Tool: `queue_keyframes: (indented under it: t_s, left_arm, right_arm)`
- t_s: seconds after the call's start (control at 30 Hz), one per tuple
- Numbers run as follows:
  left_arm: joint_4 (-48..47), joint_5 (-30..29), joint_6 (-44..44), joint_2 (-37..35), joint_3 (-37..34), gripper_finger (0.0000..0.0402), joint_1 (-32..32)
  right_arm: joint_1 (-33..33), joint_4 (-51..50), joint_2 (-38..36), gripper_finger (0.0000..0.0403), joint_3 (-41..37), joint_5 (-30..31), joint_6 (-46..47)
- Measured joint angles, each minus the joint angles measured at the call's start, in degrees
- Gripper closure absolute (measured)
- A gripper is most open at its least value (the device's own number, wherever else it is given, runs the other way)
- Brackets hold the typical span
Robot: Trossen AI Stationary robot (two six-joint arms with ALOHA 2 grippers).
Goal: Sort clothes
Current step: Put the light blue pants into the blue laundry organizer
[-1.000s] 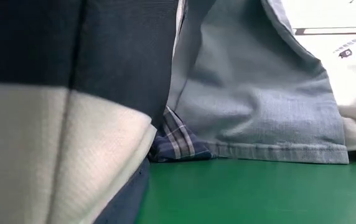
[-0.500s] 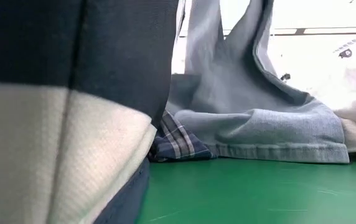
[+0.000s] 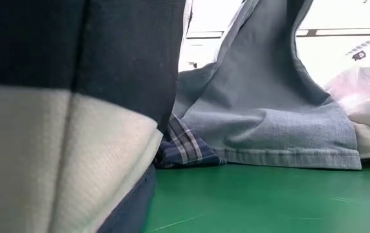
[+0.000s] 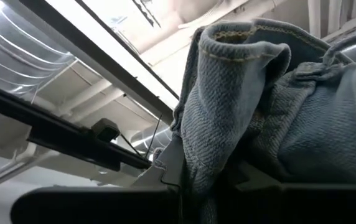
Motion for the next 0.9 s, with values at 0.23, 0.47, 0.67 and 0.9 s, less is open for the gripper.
queue_keyframes:
  t_s: [0.23, 0.47, 0.67, 0.9]
  left_arm:
    - [20.38, 16.44, -18.58, 6.91, 0.0, 0.0155, 0.46]
    - [30.07, 17.0, -21.08, 10.52, 0.0, 0.0155, 0.06]
    - [31.88, 11.37, -10.79, 12.18, 0.02, 0.0164, -1.74]
    - [32.55, 7.35, -3.72, 13.61, 0.04, 0.0189, -4.0]
  right_arm:
    - [0.0, 0.94, 0.85, 0.0374, 0.01, 0.89, 0.61]
    - [0.0, 1.47, 1.56, 0.0374, 0.02, 0.94, 0.78]
    - [0.0, 1.84, 2.62, 0.0374, 0.04, 1.17, 0.98]
    - [0.0, 4.44, 3.58, 0.0374, 0.04, 2.33, 1.57]
